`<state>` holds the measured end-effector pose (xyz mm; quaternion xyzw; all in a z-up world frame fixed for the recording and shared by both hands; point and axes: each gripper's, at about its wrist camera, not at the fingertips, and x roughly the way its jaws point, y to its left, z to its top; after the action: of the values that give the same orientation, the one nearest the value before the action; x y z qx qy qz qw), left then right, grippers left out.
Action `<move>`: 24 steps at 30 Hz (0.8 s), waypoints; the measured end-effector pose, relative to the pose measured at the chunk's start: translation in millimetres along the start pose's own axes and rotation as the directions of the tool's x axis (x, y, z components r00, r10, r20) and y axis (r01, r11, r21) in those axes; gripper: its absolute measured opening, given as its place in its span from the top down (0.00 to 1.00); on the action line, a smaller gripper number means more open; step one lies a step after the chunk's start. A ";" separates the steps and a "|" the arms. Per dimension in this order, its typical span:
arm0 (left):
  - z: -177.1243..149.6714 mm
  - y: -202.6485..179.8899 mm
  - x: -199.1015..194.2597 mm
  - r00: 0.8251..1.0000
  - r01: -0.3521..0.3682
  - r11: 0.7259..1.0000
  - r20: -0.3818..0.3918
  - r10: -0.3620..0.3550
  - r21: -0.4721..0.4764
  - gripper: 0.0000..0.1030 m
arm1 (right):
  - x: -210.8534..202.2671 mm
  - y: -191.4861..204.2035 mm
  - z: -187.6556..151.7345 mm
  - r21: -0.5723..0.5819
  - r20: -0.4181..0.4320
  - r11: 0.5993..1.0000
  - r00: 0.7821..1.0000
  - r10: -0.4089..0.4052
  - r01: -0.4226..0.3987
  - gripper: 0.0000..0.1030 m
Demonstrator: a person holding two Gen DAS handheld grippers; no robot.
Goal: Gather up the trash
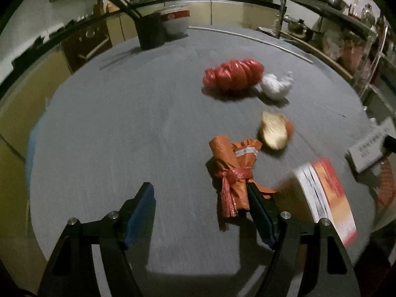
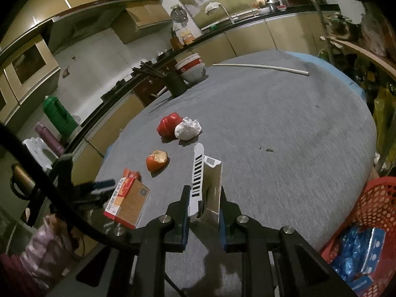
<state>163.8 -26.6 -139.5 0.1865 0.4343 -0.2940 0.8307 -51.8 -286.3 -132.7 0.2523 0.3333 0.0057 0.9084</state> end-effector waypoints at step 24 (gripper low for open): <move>-13.5 -72.6 -44.1 0.990 0.121 0.973 -0.046 -0.132 -0.194 0.22 | -11.6 -7.1 -6.3 0.053 -0.047 0.998 0.999 0.023 -0.021 0.79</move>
<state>88.4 -59.6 -114.2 0.0862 0.4955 -0.2979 0.8113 -65.9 -291.7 -133.0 0.2794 0.3519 0.0130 0.8933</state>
